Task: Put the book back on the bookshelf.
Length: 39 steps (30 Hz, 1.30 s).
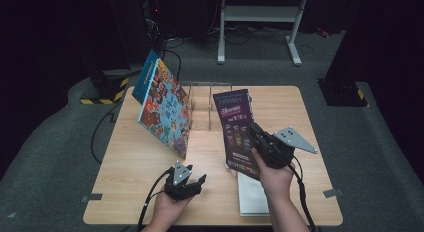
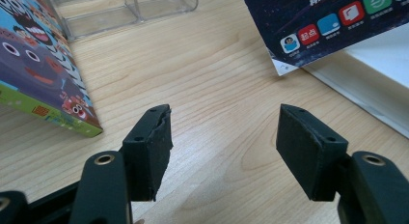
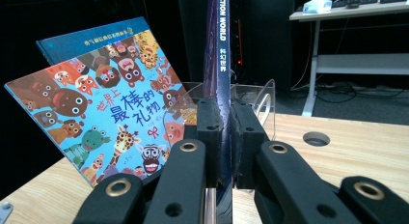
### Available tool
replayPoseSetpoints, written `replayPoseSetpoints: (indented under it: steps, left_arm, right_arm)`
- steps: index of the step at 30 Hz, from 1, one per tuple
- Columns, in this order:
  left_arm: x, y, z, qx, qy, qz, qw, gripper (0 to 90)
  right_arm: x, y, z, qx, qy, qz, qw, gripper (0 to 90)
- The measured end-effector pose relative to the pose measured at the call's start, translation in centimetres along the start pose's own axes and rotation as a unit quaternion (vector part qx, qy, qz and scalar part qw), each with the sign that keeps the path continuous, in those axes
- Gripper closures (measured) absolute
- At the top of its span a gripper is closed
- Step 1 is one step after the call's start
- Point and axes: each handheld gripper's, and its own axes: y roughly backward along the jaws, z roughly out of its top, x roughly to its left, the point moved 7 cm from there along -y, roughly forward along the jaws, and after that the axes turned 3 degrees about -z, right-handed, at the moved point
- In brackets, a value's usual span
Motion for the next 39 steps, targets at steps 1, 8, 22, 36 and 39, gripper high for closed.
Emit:
replayPoseSetpoints:
  steps: [1,8,22,36,39]
  left_arm:
    - [0.0,0.1,0.3,-0.004,-0.003,-0.003,1.0000,37.3]
    - [-1.1,1.7,4.4,-0.051,-0.006,-0.031,0.9982,35.4]
    - [-3.6,3.1,15.5,-0.141,0.003,-0.071,0.9875,28.3]
    - [-5.7,2.2,20.8,-0.171,0.027,-0.078,0.9819,16.8]
    - [-5.8,1.7,21.1,-0.167,0.034,-0.078,0.9823,16.6]
  right_arm:
    - [0.0,0.1,0.0,-0.001,0.000,0.000,1.0000,84.8]
    - [0.8,1.0,-1.3,-0.017,0.019,-0.010,0.9996,84.8]
    - [1.0,2.2,-2.3,-0.031,0.029,-0.018,0.9989,84.7]
    - [2.6,2.5,-3.2,-0.036,0.063,-0.016,0.9972,84.7]
    - [2.8,2.5,-3.2,-0.038,0.064,-0.015,0.9972,84.7]
